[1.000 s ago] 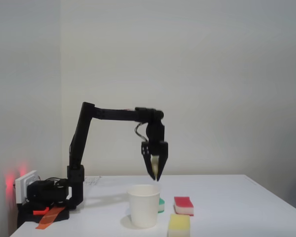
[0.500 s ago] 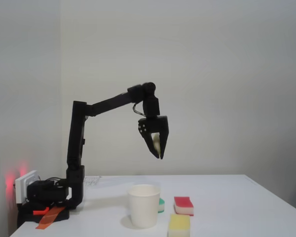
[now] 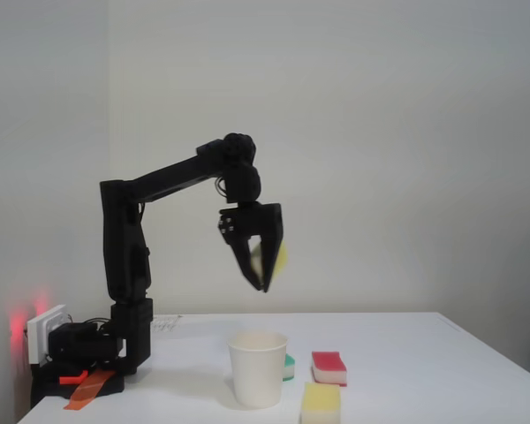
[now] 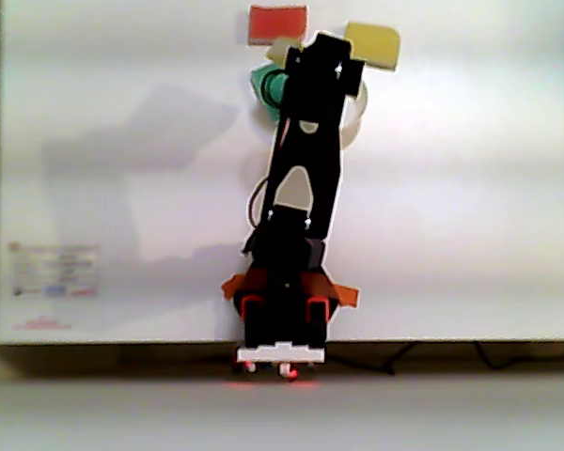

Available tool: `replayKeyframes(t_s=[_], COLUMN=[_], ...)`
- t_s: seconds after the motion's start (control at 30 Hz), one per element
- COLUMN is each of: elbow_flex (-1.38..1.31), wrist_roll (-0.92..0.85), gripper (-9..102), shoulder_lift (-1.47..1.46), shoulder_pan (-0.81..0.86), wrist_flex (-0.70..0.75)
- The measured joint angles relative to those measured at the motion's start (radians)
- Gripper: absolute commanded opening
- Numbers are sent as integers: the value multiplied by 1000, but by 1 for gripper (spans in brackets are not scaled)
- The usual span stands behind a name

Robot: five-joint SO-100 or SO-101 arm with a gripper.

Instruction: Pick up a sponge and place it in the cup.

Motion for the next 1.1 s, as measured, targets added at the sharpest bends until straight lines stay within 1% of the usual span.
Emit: replayKeyframes(t_s=[0.13, 0.37, 0.87, 1.1], elbow_flex=[54, 143, 210, 212], wrist_roll=[-67, -60, -74, -75], gripper=[0, 0, 0, 0], shoulder_lift=[28, 52, 55, 57], shoulder_pan=[77, 103, 104, 123], wrist_flex=[0, -35, -103, -103])
